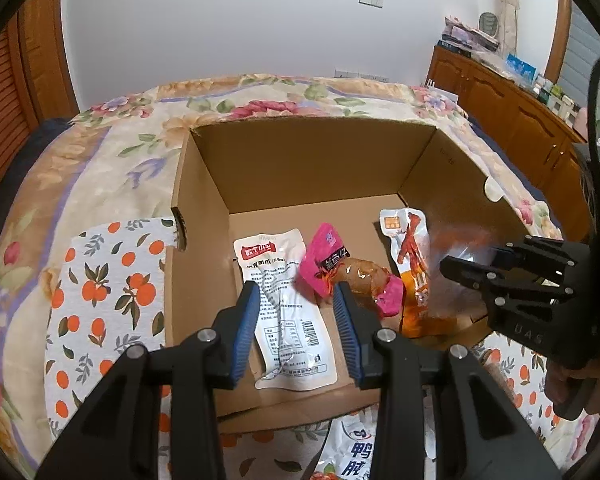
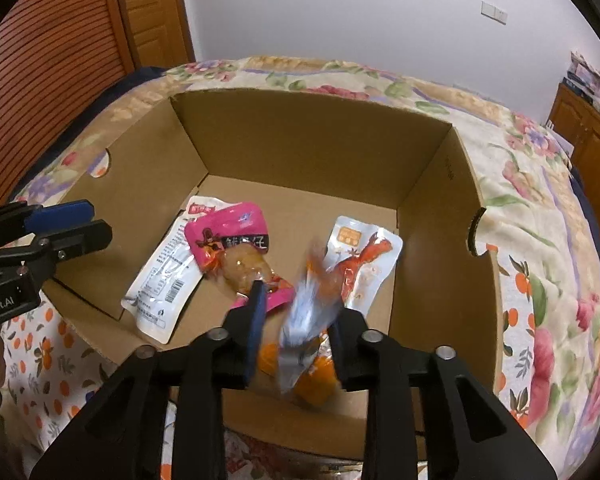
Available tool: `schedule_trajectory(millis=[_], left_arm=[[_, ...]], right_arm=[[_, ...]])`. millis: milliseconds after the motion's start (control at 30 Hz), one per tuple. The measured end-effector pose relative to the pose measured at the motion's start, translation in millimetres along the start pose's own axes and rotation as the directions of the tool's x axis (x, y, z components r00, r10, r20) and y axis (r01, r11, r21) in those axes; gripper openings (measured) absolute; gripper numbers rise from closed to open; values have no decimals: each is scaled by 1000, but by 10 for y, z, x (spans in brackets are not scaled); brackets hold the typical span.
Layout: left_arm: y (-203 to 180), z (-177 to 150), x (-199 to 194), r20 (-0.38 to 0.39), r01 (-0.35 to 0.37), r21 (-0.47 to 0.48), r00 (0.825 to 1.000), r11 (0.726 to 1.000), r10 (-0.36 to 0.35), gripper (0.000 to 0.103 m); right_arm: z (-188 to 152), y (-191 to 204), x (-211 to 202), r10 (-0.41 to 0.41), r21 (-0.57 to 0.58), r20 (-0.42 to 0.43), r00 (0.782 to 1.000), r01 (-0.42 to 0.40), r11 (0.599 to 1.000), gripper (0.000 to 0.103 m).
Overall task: Organize snacks
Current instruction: 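Open both tools to drop the sausage and clear pack into the box, then withdraw both tools back toward the remaining snacks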
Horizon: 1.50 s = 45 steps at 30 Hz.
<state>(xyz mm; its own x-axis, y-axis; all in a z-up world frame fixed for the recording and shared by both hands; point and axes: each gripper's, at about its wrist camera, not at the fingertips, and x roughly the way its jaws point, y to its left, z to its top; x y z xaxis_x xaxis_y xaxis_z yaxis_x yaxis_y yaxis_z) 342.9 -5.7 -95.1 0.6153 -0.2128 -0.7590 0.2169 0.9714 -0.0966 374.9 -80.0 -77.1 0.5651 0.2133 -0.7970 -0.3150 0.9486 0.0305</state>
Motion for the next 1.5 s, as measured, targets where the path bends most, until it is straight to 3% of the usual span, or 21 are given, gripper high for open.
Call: schedule_trajectory(millis=[67,467,633,700,767,800,933,1300,1500], left_arm=[[-3,-7,-57,9,0,-5,1000,1000,0,38],[-176,-94,-542,94,-28,35,995,999,25,53],[-228,-184,-735,125,-36,47,992,998,30,70],[-242,-217,-792,137,-35,48,990,998,29,88],[-256,-258,-858,153,-41,48,988,998,33,95],[-258,-272,-886,158,-46,47,987,998,38,96],[-243,-316,-974,167,-39,27,985,999,34,100],[-315,-520,-1152,180,-47,56,983,997,37,102],[-350,-661,-1210,139,-7,54,990,999,-1,102]], right_arm=[[-9,11,-52,-2,-3,10,1000,2,1000,54],[-95,104,-628,27,15,82,996,-28,999,55],[-221,150,-832,40,36,102,994,-44,998,61],[-272,177,-892,30,32,113,993,-33,999,75],[-312,187,-945,15,31,124,992,-19,999,85],[-341,188,-979,7,34,131,991,-12,999,92],[-402,164,-1048,4,51,136,991,-11,999,103],[-551,181,-1177,1,62,147,989,-10,998,103],[-707,171,-1220,12,93,141,990,-25,995,103]])
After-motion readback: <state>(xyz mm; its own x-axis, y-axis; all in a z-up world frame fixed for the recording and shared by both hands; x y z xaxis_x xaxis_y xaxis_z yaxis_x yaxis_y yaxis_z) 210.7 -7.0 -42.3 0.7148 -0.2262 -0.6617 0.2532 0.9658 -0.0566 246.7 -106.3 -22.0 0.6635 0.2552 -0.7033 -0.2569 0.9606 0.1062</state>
